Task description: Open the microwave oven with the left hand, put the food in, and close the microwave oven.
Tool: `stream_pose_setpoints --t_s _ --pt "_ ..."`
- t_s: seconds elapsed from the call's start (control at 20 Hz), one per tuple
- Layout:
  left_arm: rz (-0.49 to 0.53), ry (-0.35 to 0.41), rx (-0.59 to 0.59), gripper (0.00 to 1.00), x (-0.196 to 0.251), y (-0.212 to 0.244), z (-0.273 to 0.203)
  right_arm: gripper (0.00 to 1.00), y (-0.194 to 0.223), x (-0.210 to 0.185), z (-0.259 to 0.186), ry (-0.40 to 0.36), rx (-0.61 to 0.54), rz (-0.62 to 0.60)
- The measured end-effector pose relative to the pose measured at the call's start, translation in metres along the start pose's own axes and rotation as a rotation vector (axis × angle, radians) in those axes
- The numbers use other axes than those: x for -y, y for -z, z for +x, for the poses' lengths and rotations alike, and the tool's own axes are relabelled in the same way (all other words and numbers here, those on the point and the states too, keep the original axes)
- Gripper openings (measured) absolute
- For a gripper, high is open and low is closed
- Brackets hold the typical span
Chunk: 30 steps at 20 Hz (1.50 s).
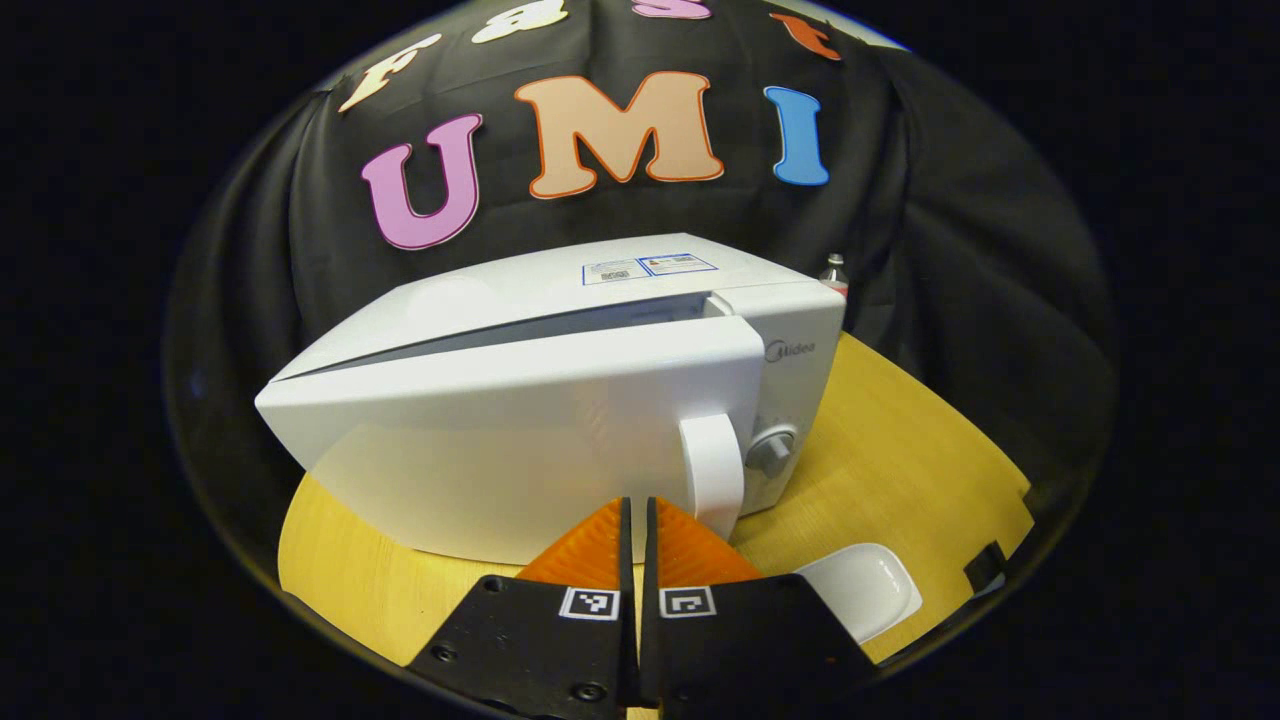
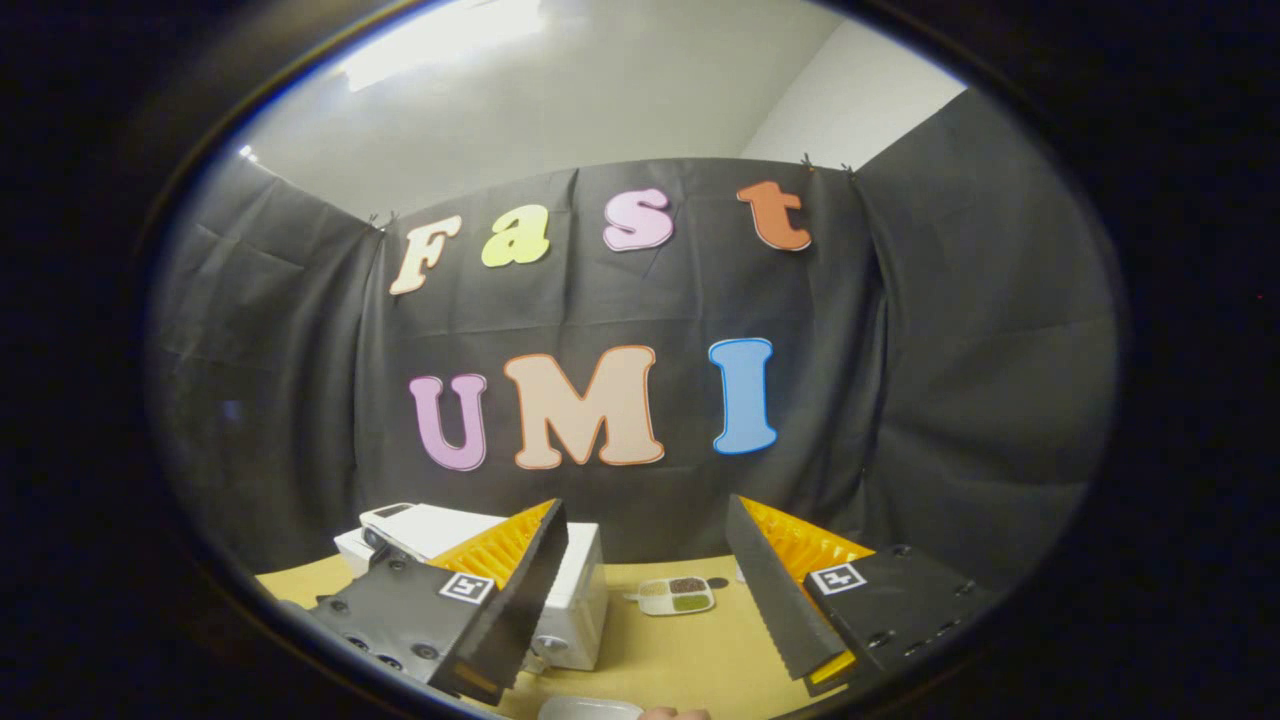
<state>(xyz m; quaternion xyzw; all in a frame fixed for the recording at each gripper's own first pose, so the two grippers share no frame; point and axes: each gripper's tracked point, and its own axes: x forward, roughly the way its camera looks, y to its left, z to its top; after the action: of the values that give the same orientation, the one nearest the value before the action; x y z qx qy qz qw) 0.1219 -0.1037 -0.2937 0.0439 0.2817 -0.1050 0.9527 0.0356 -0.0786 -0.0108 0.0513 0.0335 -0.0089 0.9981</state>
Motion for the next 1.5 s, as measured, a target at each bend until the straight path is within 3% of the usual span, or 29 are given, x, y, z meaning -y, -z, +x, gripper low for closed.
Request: stream_pose_setpoints --t_s 0.5,0.55,0.75,0.8,0.9,0.95,1.0,1.25,1.5 --pt "-0.087 -0.008 -0.001 0.01 -0.001 -0.013 0.018 0.89 0.007 -0.005 0.013 -0.013 -0.011 -0.007" --pt "-0.086 -0.007 -0.001 0.01 -0.001 -0.013 0.019 0.98 0.008 -0.005 0.014 -0.012 -0.013 -0.013" --pt "-0.062 -0.006 0.025 0.01 -0.005 -0.023 0.024 0.98 0.013 -0.011 0.016 -0.025 -0.027 -0.003" --pt "-0.095 -0.001 -0.028 0.0 0.0 -0.014 0.024 0.98 0.014 -0.012 0.015 -0.027 -0.028 -0.005" --pt "-0.12 0.008 -0.002 0.01 -0.001 -0.018 0.026 0.98 0.015 -0.011 0.015 -0.026 -0.028 -0.012" --pt "-0.11 0.008 -0.008 0.01 0.0 -0.014 0.026 0.89 0.016 -0.011 0.014 -0.027 -0.03 -0.013" --pt "-0.09 0.002 -0.003 0.01 -0.001 -0.015 0.027 0.89 0.016 -0.011 0.013 -0.028 -0.033 -0.014" --pt "-0.03 -0.005 0.05 0.0 -0.001 -0.027 0.01 0.89 0.014 -0.008 0.013 -0.021 -0.028 0.005" --pt "0.003 0.028 0.14 0.01 0.002 -0.054 -0.047 0.89 0.019 -0.007 0.013 -0.015 -0.03 0.001"
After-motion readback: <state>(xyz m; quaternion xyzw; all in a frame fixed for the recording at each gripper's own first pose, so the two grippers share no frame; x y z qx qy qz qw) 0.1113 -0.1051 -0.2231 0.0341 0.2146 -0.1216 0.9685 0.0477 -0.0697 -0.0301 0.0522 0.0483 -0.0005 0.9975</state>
